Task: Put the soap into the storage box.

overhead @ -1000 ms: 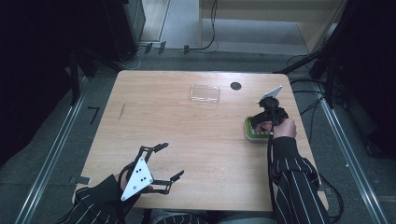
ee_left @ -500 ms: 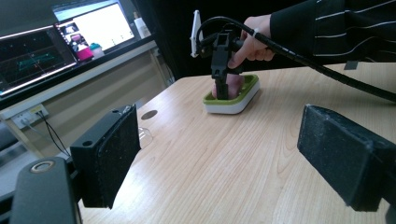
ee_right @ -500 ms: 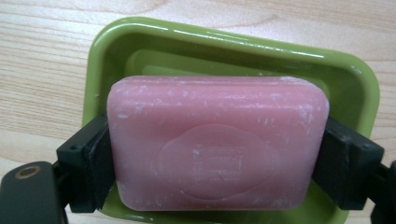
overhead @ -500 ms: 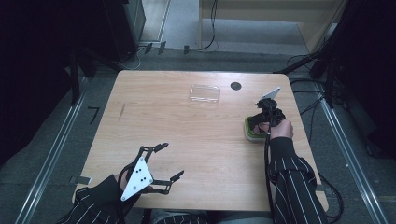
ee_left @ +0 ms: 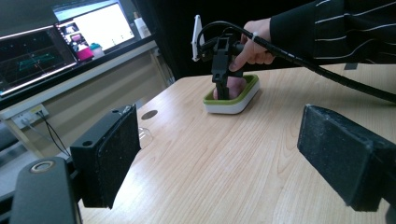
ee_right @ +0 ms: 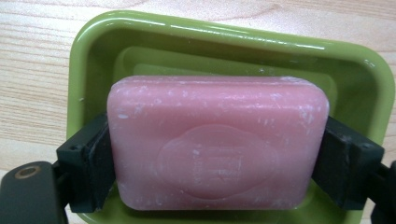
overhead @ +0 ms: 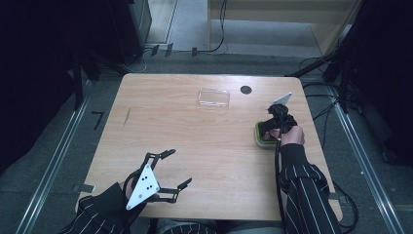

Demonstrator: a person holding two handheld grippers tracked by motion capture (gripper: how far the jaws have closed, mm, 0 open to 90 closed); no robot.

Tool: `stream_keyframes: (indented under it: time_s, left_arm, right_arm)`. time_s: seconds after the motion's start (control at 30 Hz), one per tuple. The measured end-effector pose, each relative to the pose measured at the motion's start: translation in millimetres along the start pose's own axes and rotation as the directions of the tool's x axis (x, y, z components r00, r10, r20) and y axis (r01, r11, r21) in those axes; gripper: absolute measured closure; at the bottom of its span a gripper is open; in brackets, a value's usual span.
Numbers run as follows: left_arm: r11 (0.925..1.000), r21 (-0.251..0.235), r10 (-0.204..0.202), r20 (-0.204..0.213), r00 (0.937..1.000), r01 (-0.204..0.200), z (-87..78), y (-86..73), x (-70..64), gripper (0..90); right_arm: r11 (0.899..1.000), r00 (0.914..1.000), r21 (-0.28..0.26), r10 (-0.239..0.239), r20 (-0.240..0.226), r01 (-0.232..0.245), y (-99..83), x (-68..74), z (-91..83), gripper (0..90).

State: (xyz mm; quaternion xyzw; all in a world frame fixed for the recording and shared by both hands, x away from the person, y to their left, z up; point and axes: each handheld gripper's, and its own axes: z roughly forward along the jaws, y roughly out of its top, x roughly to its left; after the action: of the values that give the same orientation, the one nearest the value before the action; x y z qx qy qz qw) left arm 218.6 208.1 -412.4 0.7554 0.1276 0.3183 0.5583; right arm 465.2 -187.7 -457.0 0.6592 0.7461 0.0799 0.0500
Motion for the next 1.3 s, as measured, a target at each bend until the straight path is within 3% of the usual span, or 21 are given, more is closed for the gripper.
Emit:
stream_keyframes:
  time_s: [0.4, 0.7, 0.93, 1.3]
  left_arm:
    - [1.0000, 0.001, 0.001, 0.002, 1.0000, -0.001, 0.0, 0.1, -0.2, 13.6]
    - [1.0000, 0.001, 0.001, 0.000, 1.0000, -0.001, 0.7, -0.3, 0.3, 13.5]
    - [1.0000, 0.010, 0.000, -0.001, 1.0000, 0.000, 0.8, -0.7, 1.0, 13.5]
    - [1.0000, 0.001, -0.001, -0.001, 1.0000, 0.001, -0.6, -0.1, 0.0, 13.6]
  right_arm:
    - [1.000, 1.0000, 0.000, 0.008, -0.006, -0.008, 0.0, 0.5, 2.0, 13.5]
    - [1.000, 0.9998, -0.013, -0.014, 0.015, 0.014, -0.3, 2.0, -0.7, 12.9]
    - [0.998, 0.9992, -0.049, -0.039, 0.010, 0.039, -1.1, 1.0, -9.2, 4.1]
    - [0.995, 0.9970, -0.071, -0.077, -0.008, 0.076, -13.6, 6.2, -27.8, 0.0]
